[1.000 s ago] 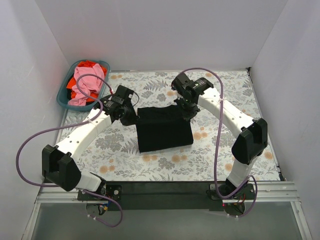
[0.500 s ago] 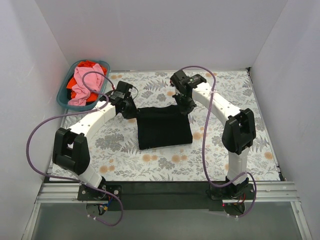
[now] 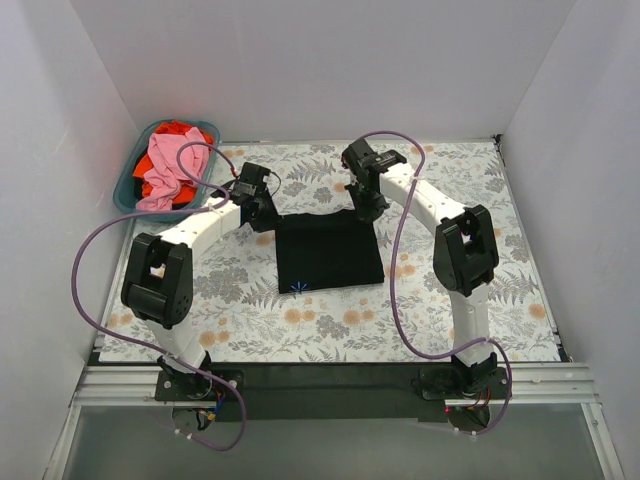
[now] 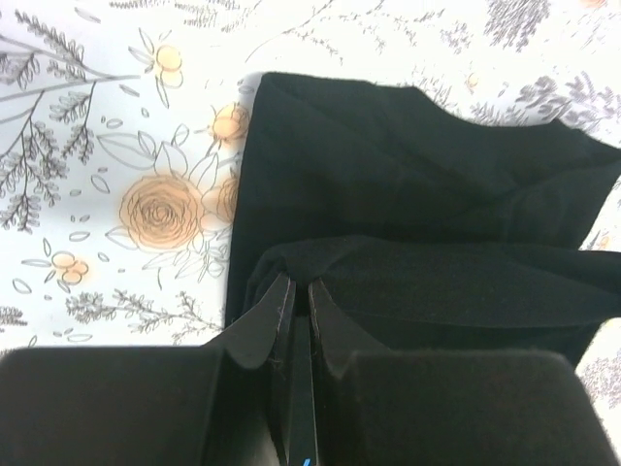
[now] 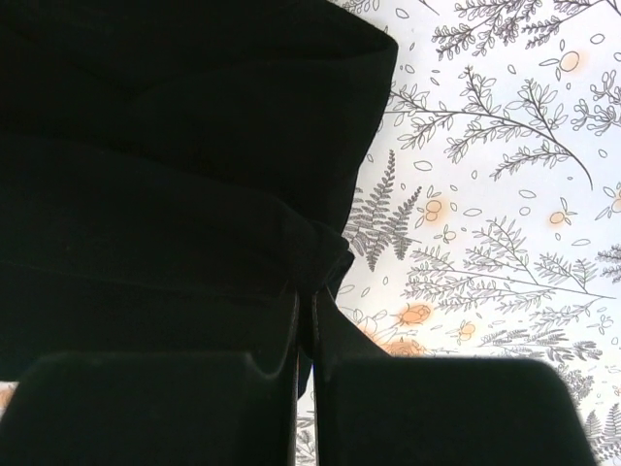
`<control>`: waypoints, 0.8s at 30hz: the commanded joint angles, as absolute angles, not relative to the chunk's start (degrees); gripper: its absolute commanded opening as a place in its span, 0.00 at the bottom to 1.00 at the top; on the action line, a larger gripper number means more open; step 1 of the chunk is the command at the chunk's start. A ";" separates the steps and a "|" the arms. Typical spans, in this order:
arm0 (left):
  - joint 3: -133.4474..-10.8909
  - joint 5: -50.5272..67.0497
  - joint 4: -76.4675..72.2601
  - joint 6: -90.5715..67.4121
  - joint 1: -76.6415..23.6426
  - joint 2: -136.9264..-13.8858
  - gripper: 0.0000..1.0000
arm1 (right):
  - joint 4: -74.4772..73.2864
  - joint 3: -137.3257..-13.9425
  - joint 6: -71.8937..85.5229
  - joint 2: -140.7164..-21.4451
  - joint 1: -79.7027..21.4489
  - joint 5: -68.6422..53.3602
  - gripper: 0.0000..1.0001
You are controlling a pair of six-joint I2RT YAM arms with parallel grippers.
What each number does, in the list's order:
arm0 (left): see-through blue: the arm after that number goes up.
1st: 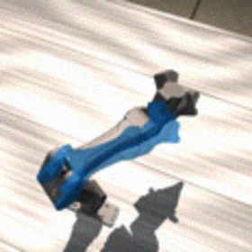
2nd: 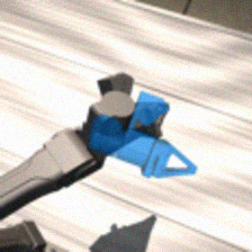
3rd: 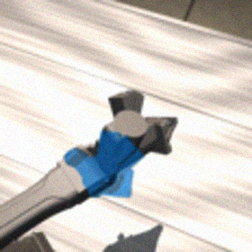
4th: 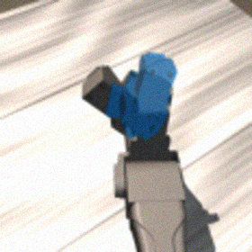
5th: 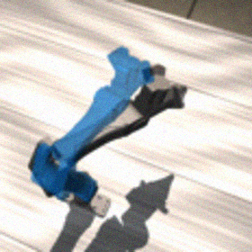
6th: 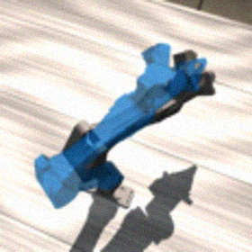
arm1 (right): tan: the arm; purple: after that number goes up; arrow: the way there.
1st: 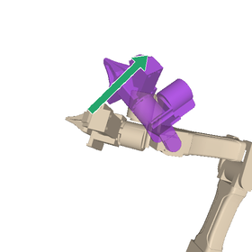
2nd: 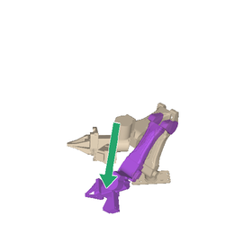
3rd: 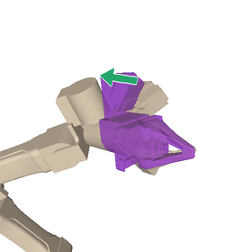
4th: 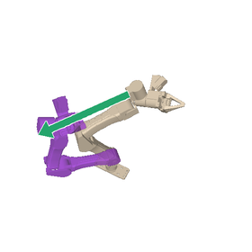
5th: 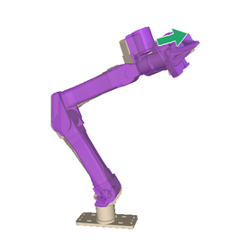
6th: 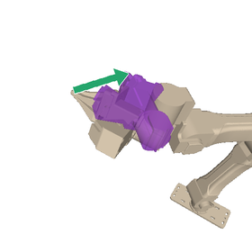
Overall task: Fold and stack the t-shirts
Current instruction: Fold the tshirt
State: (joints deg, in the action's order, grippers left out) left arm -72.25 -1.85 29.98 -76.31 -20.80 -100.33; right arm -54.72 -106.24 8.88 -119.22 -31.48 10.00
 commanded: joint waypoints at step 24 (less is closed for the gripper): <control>-64.96 -10.72 14.86 -75.59 -20.04 -101.71 0.32 | -36.56 -95.45 5.80 -117.17 -28.65 15.03 0.45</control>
State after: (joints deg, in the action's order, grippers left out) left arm -66.08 -6.37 16.53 -76.01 -20.71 -104.60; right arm -38.39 -95.72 7.29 -119.31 -30.04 11.62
